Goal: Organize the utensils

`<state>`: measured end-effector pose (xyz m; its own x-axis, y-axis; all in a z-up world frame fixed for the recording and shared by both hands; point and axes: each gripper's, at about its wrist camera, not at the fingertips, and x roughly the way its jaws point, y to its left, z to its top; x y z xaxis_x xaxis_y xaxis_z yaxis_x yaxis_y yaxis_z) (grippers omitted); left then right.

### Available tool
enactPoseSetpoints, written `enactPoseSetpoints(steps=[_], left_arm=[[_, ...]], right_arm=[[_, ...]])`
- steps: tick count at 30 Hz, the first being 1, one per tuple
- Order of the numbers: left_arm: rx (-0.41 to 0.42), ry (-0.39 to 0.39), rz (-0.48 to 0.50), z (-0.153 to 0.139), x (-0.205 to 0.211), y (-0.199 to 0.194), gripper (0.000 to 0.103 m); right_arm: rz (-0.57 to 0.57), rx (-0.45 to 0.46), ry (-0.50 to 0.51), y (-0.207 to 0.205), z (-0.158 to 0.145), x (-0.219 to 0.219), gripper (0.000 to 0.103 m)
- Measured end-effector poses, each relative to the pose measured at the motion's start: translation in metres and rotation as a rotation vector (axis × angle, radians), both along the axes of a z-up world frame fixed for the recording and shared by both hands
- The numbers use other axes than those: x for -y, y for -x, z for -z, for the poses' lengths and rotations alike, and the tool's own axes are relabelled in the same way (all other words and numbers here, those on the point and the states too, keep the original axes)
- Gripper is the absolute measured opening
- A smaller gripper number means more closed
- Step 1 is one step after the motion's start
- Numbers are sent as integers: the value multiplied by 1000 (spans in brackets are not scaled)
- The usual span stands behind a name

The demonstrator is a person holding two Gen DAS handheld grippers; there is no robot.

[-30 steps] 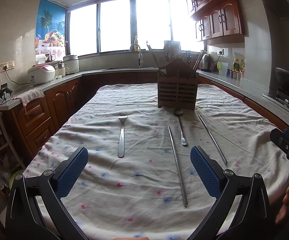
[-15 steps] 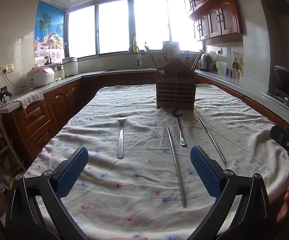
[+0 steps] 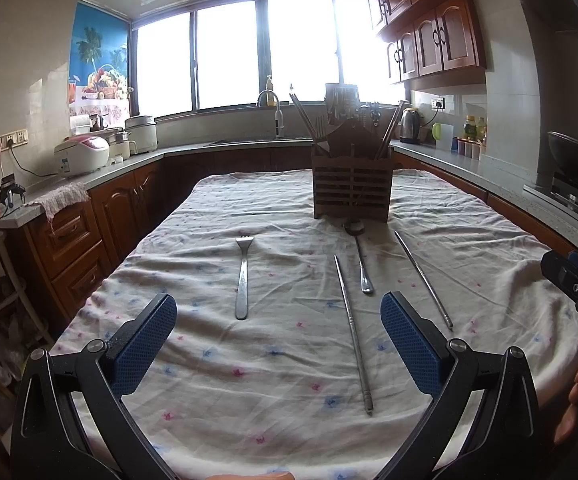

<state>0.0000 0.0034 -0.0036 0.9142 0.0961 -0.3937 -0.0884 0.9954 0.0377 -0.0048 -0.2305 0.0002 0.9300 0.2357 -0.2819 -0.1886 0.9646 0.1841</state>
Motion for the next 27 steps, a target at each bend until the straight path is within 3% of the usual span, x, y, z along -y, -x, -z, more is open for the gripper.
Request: enactPoseSetpoints(steps=[27], left_arm=[[8, -7, 9, 0, 1, 0, 103]], right_arm=[[-10, 14, -13, 2, -4, 0, 103]])
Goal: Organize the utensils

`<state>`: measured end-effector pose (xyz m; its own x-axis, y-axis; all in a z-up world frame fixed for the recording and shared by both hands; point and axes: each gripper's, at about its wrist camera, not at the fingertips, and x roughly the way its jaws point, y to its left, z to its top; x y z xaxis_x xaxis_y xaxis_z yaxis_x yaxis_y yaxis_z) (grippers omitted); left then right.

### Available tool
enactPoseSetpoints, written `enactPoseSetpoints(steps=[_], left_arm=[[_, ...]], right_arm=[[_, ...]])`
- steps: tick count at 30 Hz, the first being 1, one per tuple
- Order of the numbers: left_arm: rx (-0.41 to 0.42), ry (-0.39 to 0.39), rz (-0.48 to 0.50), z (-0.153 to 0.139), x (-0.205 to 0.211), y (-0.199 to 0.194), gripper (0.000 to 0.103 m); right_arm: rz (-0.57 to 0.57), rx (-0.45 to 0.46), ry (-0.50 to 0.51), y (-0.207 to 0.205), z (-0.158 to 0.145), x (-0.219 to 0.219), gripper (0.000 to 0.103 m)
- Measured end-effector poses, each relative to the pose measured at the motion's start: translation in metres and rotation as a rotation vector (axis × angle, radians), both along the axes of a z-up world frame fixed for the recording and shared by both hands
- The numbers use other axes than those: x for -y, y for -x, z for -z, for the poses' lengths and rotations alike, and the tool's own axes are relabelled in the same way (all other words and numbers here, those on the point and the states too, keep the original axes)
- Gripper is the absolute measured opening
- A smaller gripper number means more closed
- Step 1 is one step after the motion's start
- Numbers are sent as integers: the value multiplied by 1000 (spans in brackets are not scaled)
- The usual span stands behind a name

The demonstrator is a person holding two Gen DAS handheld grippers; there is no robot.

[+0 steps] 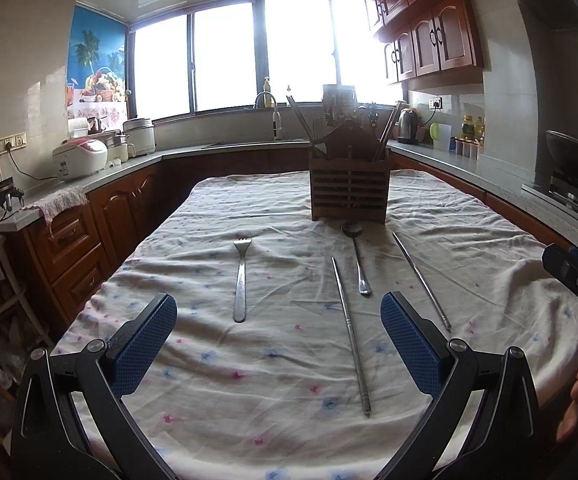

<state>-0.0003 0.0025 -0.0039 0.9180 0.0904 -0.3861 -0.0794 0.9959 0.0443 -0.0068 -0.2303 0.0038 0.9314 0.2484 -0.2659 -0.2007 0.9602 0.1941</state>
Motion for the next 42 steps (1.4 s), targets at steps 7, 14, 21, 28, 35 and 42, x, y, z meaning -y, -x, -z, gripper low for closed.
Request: enactPoseSetpoints(steps=[7, 14, 21, 28, 35, 42], left_arm=[[-1, 0, 1, 0, 0, 0, 103], [1, 0, 3, 0, 1, 0, 103], [2, -3, 10, -1, 3, 0, 103], [2, 0, 9, -1, 3, 0, 103], [4, 0, 10, -3, 3, 0, 103], [2, 3, 12, -4, 3, 0, 103]], right_arm=[[0, 0, 0, 0, 0, 0, 103], [-1, 2, -3, 1, 0, 0, 103], [-1, 2, -4, 1, -1, -1, 103], [-1, 3, -4, 1, -1, -1, 103], [-2, 2, -7, 0, -2, -2, 103], [-2, 2, -7, 0, -2, -1, 103]])
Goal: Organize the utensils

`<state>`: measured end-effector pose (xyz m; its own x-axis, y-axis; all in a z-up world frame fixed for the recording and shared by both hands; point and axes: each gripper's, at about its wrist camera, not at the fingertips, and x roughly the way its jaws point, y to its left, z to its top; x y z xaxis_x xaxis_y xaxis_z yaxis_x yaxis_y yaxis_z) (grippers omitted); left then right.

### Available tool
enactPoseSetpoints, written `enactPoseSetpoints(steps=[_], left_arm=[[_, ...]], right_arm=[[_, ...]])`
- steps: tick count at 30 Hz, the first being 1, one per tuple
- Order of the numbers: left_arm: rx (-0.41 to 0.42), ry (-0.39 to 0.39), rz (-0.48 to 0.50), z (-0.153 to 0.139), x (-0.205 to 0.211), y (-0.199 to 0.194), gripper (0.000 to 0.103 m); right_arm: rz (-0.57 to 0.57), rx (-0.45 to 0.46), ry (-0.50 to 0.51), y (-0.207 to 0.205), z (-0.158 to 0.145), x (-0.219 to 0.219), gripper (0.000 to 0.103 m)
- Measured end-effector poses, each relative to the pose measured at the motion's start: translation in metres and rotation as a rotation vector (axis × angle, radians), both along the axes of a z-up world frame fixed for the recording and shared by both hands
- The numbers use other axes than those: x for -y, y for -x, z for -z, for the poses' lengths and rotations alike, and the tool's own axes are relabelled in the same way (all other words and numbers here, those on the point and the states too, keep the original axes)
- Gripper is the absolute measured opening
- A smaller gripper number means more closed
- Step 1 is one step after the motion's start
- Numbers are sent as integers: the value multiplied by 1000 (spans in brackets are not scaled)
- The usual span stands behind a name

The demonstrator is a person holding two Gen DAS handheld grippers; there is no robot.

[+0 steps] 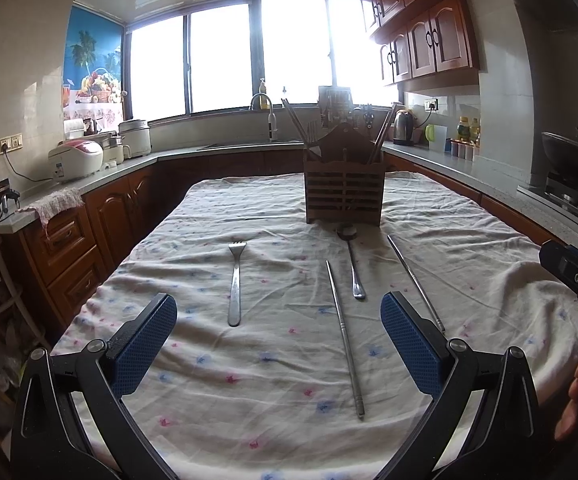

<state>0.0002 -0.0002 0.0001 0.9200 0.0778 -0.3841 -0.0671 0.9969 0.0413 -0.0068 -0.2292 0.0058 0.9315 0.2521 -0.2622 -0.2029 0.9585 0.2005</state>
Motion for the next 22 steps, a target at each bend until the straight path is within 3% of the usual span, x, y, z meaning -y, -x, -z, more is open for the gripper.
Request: enactPoseSetpoints(steps=[22], left_arm=[[-20, 23, 17, -3, -3, -13, 103]], right_arm=[[14, -37, 5, -18, -1, -1, 103]])
